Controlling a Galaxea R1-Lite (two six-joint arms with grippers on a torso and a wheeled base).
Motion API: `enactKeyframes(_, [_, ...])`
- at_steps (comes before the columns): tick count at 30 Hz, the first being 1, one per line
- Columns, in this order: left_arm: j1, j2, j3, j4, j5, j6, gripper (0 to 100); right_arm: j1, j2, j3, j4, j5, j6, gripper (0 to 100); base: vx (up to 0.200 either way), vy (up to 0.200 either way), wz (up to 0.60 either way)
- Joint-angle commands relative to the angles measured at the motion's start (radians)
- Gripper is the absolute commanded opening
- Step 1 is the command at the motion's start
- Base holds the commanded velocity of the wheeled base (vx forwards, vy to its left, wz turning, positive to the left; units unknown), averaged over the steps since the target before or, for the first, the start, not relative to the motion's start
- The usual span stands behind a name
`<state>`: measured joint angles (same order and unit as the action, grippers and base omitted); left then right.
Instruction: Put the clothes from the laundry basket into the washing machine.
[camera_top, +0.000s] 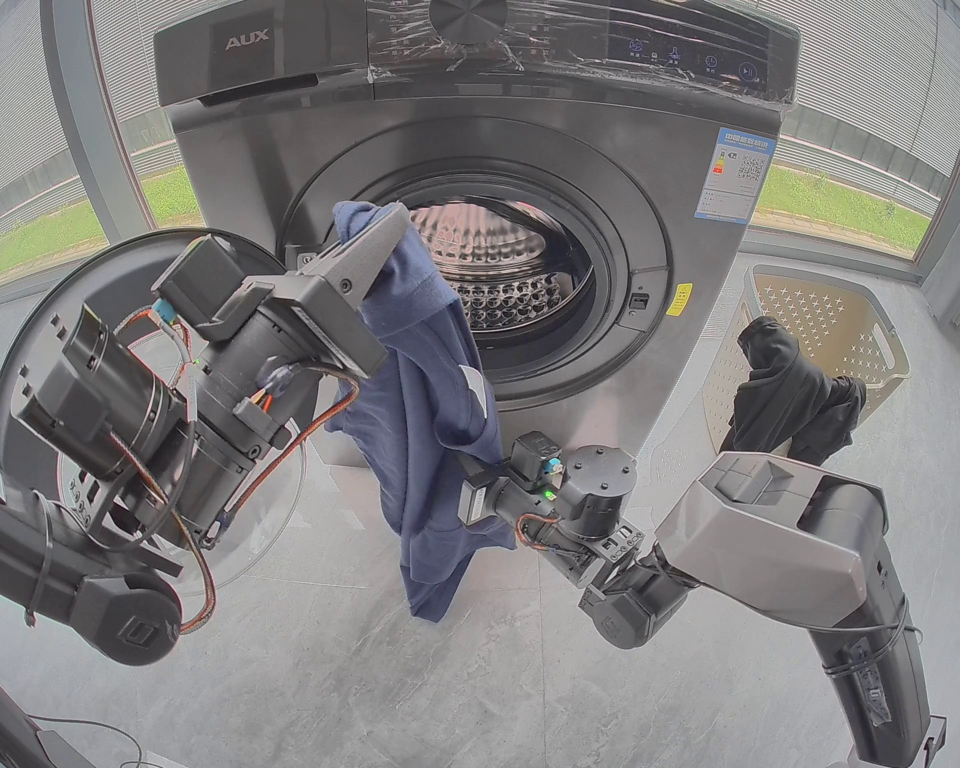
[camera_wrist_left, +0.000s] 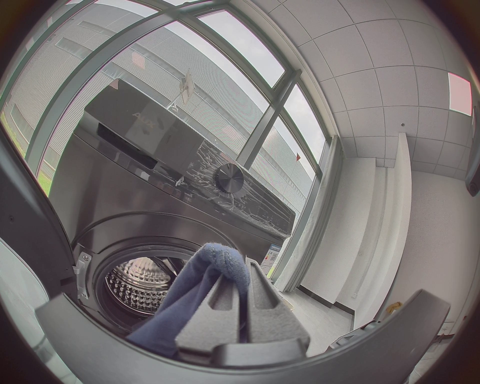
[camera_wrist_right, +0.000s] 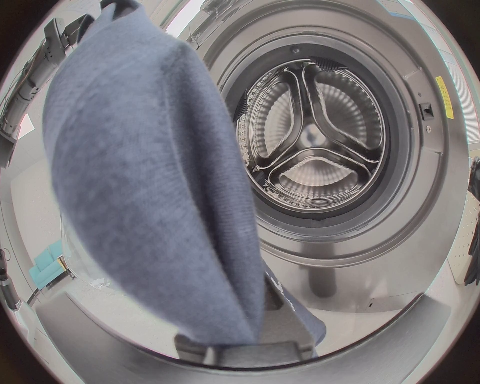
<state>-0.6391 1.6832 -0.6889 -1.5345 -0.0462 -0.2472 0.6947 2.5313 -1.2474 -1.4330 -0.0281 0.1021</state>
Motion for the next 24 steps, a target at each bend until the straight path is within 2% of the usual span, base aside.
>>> enactKeyframes(1, [0.035,0.004,-0.001,0.008,-0.001,-0.001,0,-0.057,-0.101,0.108,-0.004,0.000,-0.001,0,0.000,0.000,0.00])
enactKeyframes(7, [0.070,0.026,0.014,0.030,-0.001,-0.001,0,-0.129,-0.232,0.215,-0.006,0.010,-0.001,0,0.000,0.000,0.00])
enactKeyframes(16, [0.115,0.099,0.088,0.047,-0.020,0.014,0,-0.123,-0.330,0.237,0.008,0.010,-0.001,0,0.000,0.000,0.00])
enactKeyframes(17, [0.125,0.133,0.118,0.037,-0.038,0.036,0,-0.113,-0.348,0.237,0.011,0.010,-0.001,0,0.000,0.000,0.00])
enactKeyframes(21, [0.151,0.178,0.157,0.023,-0.069,0.075,0,-0.090,-0.348,0.240,0.005,0.008,-0.001,0,0.000,0.000,0.00])
enactKeyframes(22, [0.161,0.199,0.170,0.008,-0.081,0.100,0,-0.086,-0.345,0.240,0.005,0.007,0.001,0,0.000,0.000,0.00])
enactKeyframes(24, [0.168,0.222,0.181,-0.013,-0.089,0.123,0,-0.083,-0.342,0.238,0.005,0.007,0.001,0,0.000,0.000,0.00])
